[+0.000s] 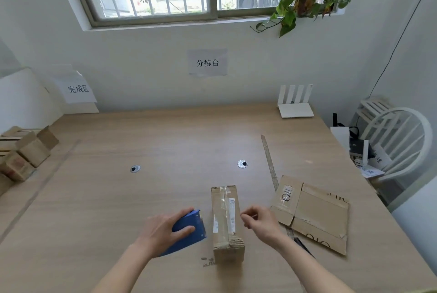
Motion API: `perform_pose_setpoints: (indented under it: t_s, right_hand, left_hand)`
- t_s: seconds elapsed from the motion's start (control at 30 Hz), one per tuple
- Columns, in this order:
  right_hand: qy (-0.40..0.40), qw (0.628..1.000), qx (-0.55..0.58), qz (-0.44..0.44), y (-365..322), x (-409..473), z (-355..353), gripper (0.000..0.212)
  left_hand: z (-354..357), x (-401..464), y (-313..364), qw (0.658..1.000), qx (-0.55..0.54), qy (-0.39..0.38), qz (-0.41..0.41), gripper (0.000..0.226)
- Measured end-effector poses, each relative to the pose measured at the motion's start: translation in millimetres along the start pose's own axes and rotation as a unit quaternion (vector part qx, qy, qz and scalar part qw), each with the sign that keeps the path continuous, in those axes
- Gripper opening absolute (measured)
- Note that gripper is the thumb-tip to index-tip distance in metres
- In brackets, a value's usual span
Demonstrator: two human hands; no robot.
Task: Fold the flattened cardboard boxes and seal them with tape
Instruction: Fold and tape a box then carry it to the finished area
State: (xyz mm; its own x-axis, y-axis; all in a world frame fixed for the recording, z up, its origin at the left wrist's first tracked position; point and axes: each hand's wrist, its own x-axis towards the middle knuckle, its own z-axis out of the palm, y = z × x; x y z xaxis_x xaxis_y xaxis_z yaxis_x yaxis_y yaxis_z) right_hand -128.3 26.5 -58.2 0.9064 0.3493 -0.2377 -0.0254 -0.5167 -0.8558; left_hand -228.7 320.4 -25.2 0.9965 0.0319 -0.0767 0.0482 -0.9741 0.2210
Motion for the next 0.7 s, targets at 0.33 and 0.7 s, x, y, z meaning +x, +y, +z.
perform_pose_setpoints:
  t_s: [0.33, 0.7]
  right_hand:
    - [-0.003, 0.995, -0.001, 0.100, 59, -21, 19, 0.005]
    - [0.051, 0.989, -0.016, 0.138, 75, -8, 39, 0.015]
  left_hand:
    - [38, -7, 9, 0.998, -0.008, -0.062, 0.000, 0.050]
    - [63, 0, 3, 0.997, -0.030, -0.073, -0.012, 0.047]
